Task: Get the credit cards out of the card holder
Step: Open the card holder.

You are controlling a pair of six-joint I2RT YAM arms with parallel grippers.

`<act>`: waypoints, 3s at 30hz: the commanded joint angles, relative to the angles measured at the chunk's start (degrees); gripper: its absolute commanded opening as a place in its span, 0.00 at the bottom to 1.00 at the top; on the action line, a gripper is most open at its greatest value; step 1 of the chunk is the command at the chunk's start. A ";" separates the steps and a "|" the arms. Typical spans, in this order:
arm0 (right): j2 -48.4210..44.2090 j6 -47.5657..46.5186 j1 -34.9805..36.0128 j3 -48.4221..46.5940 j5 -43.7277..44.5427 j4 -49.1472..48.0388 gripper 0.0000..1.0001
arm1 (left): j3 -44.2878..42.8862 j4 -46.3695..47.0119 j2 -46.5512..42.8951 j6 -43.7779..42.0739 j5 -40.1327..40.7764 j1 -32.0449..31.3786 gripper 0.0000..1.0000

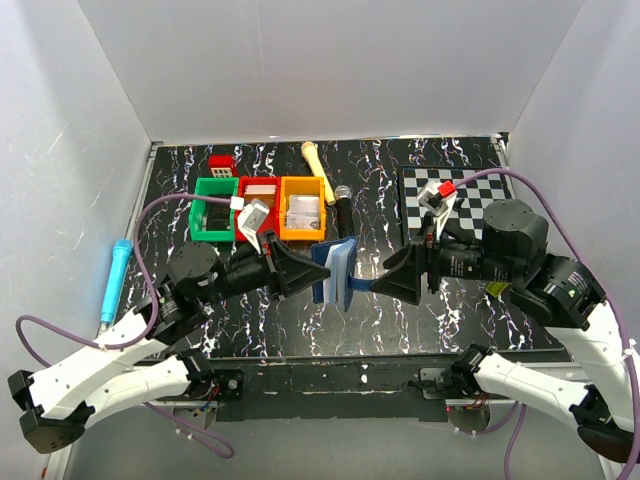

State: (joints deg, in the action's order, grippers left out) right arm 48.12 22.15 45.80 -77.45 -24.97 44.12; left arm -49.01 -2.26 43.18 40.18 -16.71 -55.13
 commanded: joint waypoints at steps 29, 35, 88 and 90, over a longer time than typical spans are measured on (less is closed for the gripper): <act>1.01 -2.46 -0.36 -2.53 13.20 0.45 0.88 | -9.43 -11.45 0.86 -3.10 3.26 0.03 0.00; -0.04 -2.99 -1.50 -0.86 11.09 -1.14 0.85 | -10.49 -11.27 -0.37 -2.66 2.65 0.03 0.00; 1.01 7.55 -8.27 6.34 -15.36 -22.49 0.65 | -9.79 -5.56 -2.40 -0.99 -3.06 0.03 0.00; 1.01 9.13 -8.27 6.96 -16.60 -24.33 0.65 | -9.09 -4.60 -2.40 -0.63 -3.15 0.03 0.00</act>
State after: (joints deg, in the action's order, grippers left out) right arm 49.32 27.94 37.56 -71.61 -37.32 26.68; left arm -58.85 -10.50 40.29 38.72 -18.74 -55.13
